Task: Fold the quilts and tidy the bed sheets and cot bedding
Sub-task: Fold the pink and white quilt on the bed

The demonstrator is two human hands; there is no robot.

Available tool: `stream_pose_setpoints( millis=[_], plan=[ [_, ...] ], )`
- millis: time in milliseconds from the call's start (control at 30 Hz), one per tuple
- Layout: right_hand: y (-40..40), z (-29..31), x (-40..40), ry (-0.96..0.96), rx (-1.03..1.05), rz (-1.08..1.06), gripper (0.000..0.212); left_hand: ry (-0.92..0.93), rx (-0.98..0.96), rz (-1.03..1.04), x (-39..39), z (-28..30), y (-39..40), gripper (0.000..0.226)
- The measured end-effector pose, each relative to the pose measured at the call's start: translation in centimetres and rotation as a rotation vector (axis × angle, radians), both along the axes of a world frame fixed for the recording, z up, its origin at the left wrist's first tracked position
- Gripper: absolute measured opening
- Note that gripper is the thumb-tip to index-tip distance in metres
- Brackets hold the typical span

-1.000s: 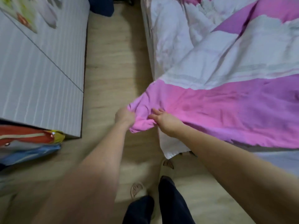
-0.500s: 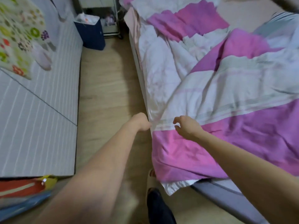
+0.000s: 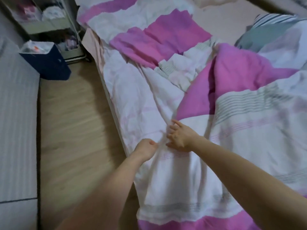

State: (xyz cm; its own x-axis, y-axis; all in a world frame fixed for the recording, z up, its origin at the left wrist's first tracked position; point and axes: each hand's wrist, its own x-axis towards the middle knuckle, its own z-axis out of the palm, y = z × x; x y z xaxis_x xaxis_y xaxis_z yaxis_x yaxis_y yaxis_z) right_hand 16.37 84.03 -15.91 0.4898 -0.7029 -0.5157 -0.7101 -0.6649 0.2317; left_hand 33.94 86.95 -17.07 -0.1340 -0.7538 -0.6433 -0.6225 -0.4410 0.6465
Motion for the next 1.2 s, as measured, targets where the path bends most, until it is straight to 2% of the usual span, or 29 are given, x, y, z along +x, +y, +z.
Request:
stream_pose_setpoints(
  millis=[100, 200, 267, 367, 467, 600, 667, 800, 900, 1033, 1100, 1200],
  plan=[
    [-1.2, 0.8, -1.3, -0.046, -0.104, -0.015, 0.052, 0.074, 0.059, 0.07, -1.8, -0.8, -3.2, 0.016],
    [0.7, 3.3, -3.4, -0.31, -0.346, -0.098, 0.03, 0.226, 0.183, 0.208, -4.9, 0.6, -5.8, 0.024],
    [3.0, 5.8, -5.8, -0.478, -0.519, -0.295, 0.031, 0.334, 0.285, 0.204, -7.7, 2.1, -7.1, 0.031],
    [5.7, 9.0, -9.2, -0.584, -0.582, -0.597, 0.034, 0.402, 0.44, 0.106, -12.5, 4.1, -6.8, 0.04],
    [6.7, 11.3, -11.0, -0.619, -0.585, -0.833, 0.036, 0.498, 0.557, 0.007, -17.3, 5.9, -5.4, 0.043],
    [7.3, 12.1, -11.5, -0.675, -0.632, -0.95, 0.029, 0.498, 0.603, 0.026, -20.2, 6.8, -5.8, 0.066],
    [7.8, 12.1, -11.2, -0.677, -0.65, -0.983, 0.029, 0.518, 0.629, 0.066, -21.1, 7.1, -6.3, 0.062],
    [7.9, 12.4, -10.0, -0.708, -0.655, -0.994, 0.027, 0.478, 0.519, 0.054, -22.2, 7.0, -6.7, 0.049],
    [7.8, 12.5, -9.7, -0.703, -0.65, -0.985, 0.028, 0.579, 0.546, 0.086, -21.6, 7.1, -6.2, 0.053],
    [8.5, 11.9, -9.7, -0.751, -0.542, -0.979, 0.019, 0.855, 0.607, 0.256, -18.5, 8.5, -6.3, 0.067],
    [9.7, 11.3, -9.3, -0.794, -0.48, -0.975, 0.024, 0.8, 0.544, 0.215, -15.7, 9.8, -7.0, 0.067],
    [11.6, 10.7, -8.0, -0.856, -0.346, -0.952, 0.048, 0.654, 0.601, 0.07, -11.5, 12.2, -6.6, 0.061]
  ],
)
